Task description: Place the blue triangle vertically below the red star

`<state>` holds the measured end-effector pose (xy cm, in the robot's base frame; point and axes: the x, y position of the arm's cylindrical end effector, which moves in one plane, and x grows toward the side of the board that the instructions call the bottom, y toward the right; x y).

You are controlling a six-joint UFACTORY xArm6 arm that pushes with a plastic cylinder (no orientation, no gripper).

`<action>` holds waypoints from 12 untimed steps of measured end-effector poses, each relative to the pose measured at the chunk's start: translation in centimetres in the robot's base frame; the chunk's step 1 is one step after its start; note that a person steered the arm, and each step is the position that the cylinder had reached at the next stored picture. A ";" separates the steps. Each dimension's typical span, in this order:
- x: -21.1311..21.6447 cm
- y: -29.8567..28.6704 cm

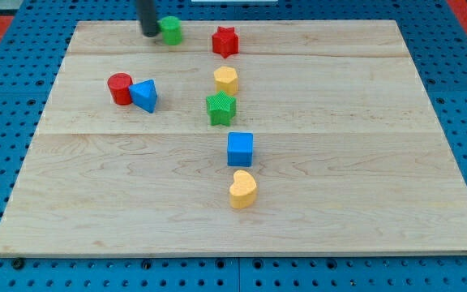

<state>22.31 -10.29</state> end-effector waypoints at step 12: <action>11.8 -1.4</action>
<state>34.10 -11.71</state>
